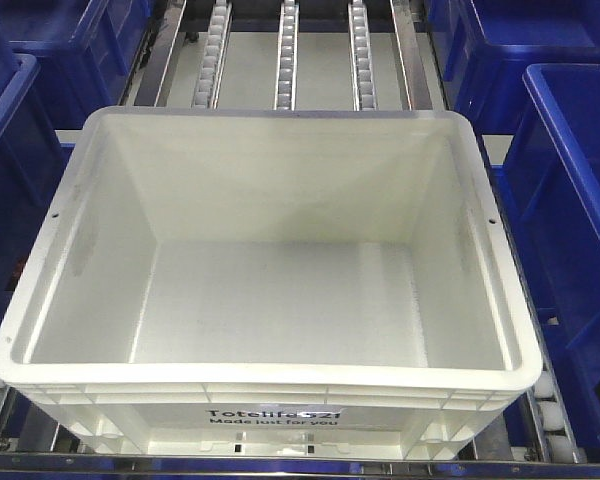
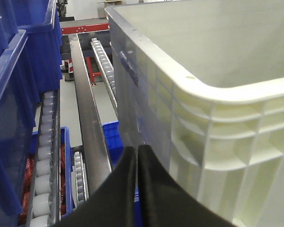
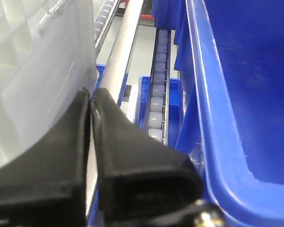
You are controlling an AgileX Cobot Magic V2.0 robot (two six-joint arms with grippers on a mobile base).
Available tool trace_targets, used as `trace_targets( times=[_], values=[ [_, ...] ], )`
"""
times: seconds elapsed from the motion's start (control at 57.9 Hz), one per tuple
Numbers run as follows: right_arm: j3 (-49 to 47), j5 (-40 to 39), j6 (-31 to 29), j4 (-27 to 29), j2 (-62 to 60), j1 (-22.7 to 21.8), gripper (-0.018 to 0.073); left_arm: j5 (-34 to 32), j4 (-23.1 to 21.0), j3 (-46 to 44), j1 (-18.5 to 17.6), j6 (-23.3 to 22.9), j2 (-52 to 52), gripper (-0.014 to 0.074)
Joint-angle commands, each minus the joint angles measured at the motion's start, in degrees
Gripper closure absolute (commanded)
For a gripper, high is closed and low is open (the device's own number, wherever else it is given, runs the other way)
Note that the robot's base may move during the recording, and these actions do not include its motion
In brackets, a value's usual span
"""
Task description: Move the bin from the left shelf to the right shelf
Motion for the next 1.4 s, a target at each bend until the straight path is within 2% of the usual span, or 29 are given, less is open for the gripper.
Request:
trace_targets(
  times=[0.0, 0.864, 1.002, 1.141, 1.262, 1.314, 1.383],
  values=[
    [1.06, -4.33, -0.03, -0.35, -0.58, 0.00, 0.0567, -4.58, -0.23, 1.10, -0.26, -0.18, -0.85, 0.0603],
    [1.06, -4.85, -0.03, -0.35, -0.58, 0.00, 0.0567, -4.58, -0.23, 1.10, -0.26, -0.12, -0.85, 0.0603],
    [1.00, -7.70, -0.78, -0.31, -0.58, 0.00, 0.0567, -8.24, -0.23, 1.10, -0.26, -0.06, -0.85, 0.0603],
    [1.00, -10.41, 1.39, 0.99, -0.58, 0.00, 0.0567, -20.67, -0.28, 0.79, -0.26, -1.01, -0.85, 0.0603],
    [0.80, -12.30, 5.17, 5.34, -0.58, 0.00, 0.0567, -29.24, -0.28, 0.42, -0.26, -4.85, -0.85, 0.0603],
    [0.24, -12.13, 5.63, 6.70, -0.58, 0.00, 0.0567, -29.17, -0.28, -0.19, -0.26, -7.09, -0.85, 0.0603],
    [-1.65, -11.09, 5.75, 7.85, -0.58, 0.00, 0.0567, -23.71, -0.25, -3.25, -0.26, -9.63, -0.85, 0.0603]
  ],
)
